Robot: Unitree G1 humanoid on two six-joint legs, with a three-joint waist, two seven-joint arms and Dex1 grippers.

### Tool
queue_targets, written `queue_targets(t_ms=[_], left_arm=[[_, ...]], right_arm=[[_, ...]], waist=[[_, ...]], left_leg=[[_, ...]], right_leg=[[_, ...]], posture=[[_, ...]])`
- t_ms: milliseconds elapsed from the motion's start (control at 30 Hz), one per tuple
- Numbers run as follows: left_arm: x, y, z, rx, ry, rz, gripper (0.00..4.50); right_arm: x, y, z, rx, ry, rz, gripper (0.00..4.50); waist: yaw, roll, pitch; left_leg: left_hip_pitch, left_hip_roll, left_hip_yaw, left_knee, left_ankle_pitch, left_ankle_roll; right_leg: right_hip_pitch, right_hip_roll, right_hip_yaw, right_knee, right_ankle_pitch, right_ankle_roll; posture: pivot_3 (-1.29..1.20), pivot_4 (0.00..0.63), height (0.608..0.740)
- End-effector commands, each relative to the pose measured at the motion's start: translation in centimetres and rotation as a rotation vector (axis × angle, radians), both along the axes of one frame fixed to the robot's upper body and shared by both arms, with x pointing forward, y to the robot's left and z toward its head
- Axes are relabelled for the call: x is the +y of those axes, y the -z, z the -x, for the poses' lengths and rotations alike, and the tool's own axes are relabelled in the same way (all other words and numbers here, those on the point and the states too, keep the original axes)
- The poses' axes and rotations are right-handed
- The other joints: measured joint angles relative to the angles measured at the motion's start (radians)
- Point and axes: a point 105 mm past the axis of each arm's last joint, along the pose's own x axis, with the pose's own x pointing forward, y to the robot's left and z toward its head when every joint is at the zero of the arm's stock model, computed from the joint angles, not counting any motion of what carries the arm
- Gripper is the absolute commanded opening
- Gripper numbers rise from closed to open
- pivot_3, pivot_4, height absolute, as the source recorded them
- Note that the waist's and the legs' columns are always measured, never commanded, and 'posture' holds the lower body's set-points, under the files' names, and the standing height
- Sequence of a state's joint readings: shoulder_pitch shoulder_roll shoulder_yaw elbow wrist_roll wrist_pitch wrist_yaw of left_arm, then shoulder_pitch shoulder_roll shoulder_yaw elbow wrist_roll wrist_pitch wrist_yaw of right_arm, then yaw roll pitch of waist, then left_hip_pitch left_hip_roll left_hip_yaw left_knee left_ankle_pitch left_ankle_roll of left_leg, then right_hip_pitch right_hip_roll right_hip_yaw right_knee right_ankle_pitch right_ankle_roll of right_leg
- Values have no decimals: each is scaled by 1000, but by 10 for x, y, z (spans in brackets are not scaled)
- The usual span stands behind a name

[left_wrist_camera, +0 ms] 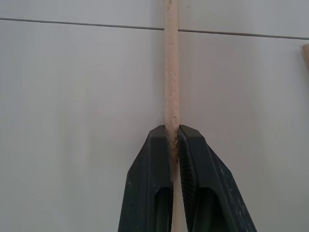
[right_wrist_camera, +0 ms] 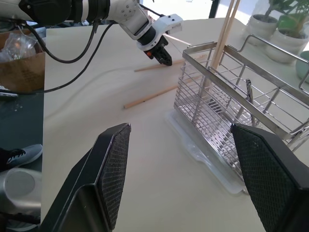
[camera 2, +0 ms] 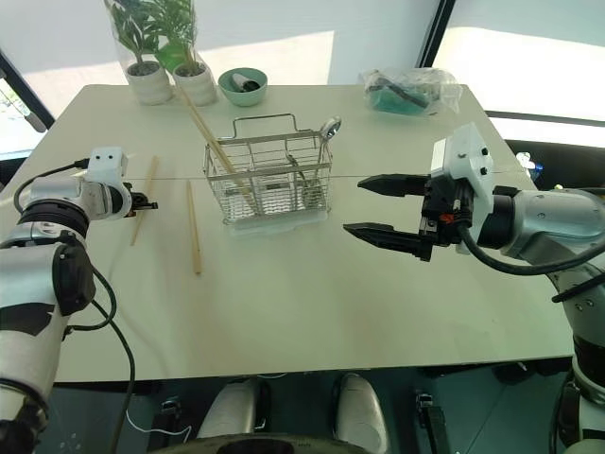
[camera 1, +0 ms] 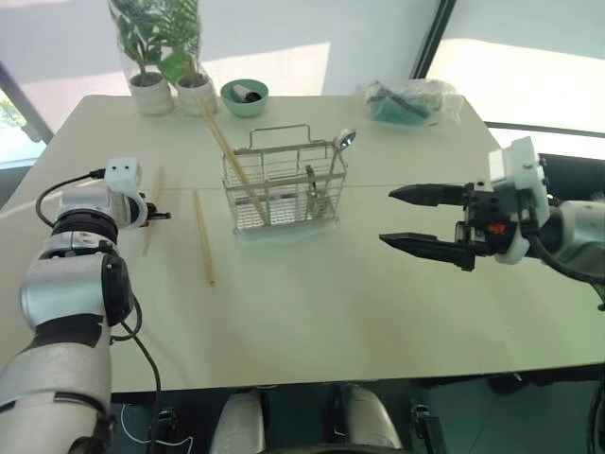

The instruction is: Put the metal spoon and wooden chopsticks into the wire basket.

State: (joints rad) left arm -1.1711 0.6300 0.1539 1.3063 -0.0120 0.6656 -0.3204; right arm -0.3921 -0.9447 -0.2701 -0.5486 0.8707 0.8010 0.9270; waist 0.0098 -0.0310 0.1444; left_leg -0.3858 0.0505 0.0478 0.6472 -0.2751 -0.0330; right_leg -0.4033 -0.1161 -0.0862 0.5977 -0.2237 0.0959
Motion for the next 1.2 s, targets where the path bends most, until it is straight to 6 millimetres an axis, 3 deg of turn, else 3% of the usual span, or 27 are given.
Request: queue_targets(t_ms=[33,133,233,333,467,600,633,767,867,1000,1200], left_arm=[[8,14,11,64,-47,11,56],[7,6,7,20,-58,45,56],[6,-20,-7,-122,-44,61,56],[7,-54,-19,-286,-12,52,56],[-6,-122,-32,-602,142,6,56],[-40,-195,-20,-933,344,60,56],[-46,-204,-16,-976,378,69,56],[-85,-264,16,-1251,527,205,56],[-117,-279,27,-1302,623,264,56],[-144,-279,31,-1309,687,312,56],[-170,-243,20,-1212,713,405,56]], right_arm=[[1,-6,4,-35,-13,4,3448],[-1,-6,3,-36,-11,9,3448],[-3,-6,2,-34,-5,14,3448],[-5,-6,2,-32,-2,20,3448],[-8,-7,2,-32,1,25,3448],[-9,-6,0,-32,7,30,3448],[-9,-6,-1,-32,8,30,3448],[-7,-5,-2,-34,5,23,3448],[-6,-5,-1,-34,4,20,3448],[-6,-4,-1,-33,15,17,3448],[-8,-5,0,-37,40,12,3448]], waist=[[0,0,0],[0,0,0],[1,0,0],[3,-2,1],[6,-3,2],[4,-3,2],[4,-3,2],[4,-2,2],[4,-2,2],[4,-2,2],[4,-2,2]], left_leg=[[0,0,0,0,0,0],[0,0,0,0,0,0],[0,0,0,0,0,0],[-2,0,0,0,0,0],[-4,0,0,1,0,0],[-5,0,0,1,0,0],[-5,0,0,0,0,0],[-4,0,0,1,0,0],[-3,0,-1,1,0,0],[1,0,-1,1,0,0],[2,-1,-1,1,0,0]], right_leg=[[0,0,0,0,0,0],[0,0,0,0,0,0],[0,0,0,0,0,0],[-1,0,0,0,0,0],[-2,0,0,-1,0,0],[-2,-1,0,-2,0,0],[-1,-1,0,-1,0,0],[-1,-1,0,-1,0,0],[0,-1,0,0,0,0],[4,-1,0,-1,0,0],[6,-1,0,-2,0,0]], posture=[[0,150,717],[0,150,717],[0,150,717],[0,150,717],[0,150,717],[0,150,717],[0,150,717],[0,150,717],[0,150,717],[0,150,717],[0,150,717]])
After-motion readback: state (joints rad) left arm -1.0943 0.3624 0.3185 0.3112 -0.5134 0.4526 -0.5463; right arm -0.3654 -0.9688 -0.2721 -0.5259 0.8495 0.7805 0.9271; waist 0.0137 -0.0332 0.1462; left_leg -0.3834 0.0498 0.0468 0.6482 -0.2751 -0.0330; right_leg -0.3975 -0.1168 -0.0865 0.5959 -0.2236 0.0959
